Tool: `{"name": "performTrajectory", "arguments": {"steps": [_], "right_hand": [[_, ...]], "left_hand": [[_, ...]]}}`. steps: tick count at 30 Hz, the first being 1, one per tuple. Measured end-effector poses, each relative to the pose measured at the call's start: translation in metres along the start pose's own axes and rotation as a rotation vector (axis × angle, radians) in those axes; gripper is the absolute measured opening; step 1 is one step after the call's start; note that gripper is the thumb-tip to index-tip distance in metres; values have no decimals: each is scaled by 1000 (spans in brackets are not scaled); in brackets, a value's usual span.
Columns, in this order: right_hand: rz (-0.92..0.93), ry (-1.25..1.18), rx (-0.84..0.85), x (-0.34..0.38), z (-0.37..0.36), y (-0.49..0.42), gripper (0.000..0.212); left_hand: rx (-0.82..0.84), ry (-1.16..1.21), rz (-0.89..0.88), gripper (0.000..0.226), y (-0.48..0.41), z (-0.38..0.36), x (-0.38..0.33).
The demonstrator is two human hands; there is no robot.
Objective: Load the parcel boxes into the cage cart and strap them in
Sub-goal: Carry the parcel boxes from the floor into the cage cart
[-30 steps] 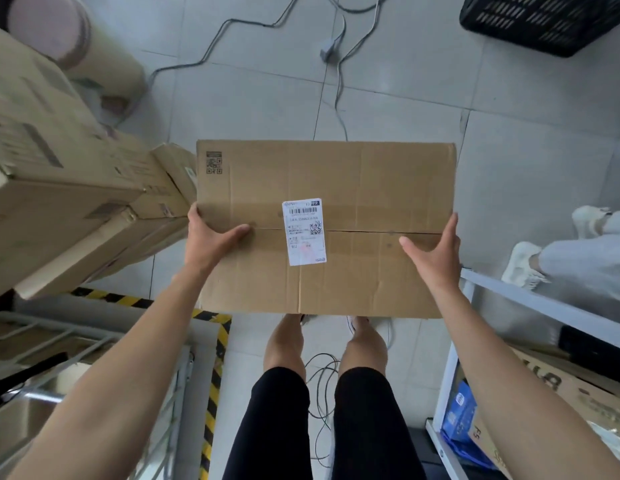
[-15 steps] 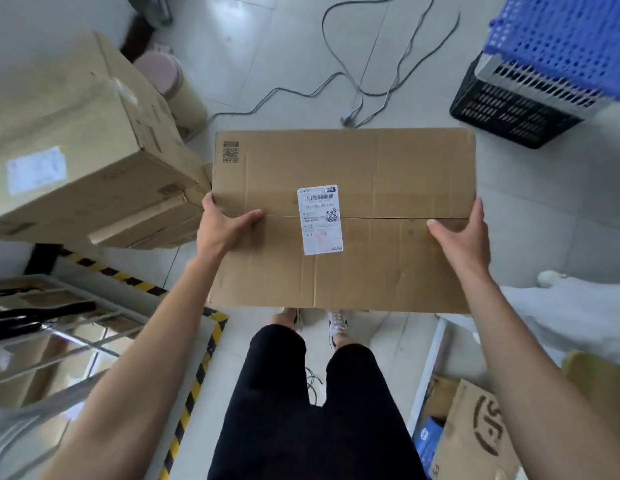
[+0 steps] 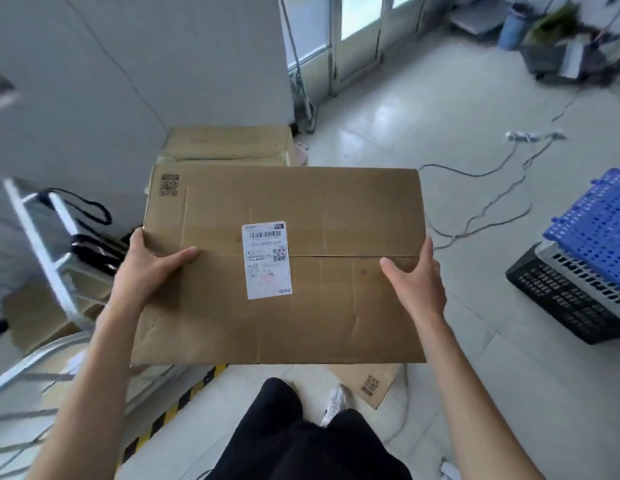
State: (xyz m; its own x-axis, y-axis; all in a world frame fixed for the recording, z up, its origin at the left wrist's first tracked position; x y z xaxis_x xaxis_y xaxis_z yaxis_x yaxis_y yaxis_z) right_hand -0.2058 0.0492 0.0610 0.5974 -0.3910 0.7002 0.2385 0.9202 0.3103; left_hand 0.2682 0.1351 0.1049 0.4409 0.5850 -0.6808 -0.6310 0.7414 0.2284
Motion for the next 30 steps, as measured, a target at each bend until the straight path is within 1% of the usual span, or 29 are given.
{"name": "performTrajectory", "arguments": {"steps": [2, 5, 8, 10, 13, 15, 18, 21, 24, 30], "right_hand": [[77, 3, 70, 34, -35, 18, 99], [198, 12, 197, 86, -97, 51, 98], [306, 48, 351, 137, -165, 95, 99], [376, 72, 436, 166, -209, 127, 101], [461, 111, 556, 207, -278, 179, 104], [488, 146, 607, 229, -322, 213, 105], [508, 197, 661, 254, -380, 261, 106], [533, 256, 683, 274, -433, 301, 104], [520, 290, 709, 290, -476, 331, 104], [503, 341, 685, 307, -539, 371, 103]], "left_hand": [[-96, 34, 47, 107, 13, 57, 37], [-233, 103, 168, 109, 47, 133, 104], [-353, 158, 275, 107, 86, 197, 178], [-432, 183, 341, 108, 109, 231, 224], [-539, 222, 438, 96, 140, 276, 296], [-581, 264, 475, 93, 153, 302, 343], [-618, 284, 535, 93, 160, 335, 406], [-613, 294, 596, 100, 156, 360, 460], [-596, 326, 630, 106, 147, 381, 502], [-521, 322, 682, 93, 118, 421, 567]]}}
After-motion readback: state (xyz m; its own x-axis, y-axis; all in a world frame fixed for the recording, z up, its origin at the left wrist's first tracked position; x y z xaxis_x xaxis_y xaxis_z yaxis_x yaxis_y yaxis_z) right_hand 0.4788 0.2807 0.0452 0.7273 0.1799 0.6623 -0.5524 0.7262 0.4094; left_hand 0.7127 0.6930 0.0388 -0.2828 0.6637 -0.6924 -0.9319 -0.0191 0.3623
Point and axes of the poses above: each hand's wrist, its own y-axis away from the middle knuckle, its own z-axis out of the back of the hand, x = y × z, the point moved 5 cm from there along -y, towards the middle knuckle, and after that the axes turned 2 degrees about -y, right-handed, at the moved point
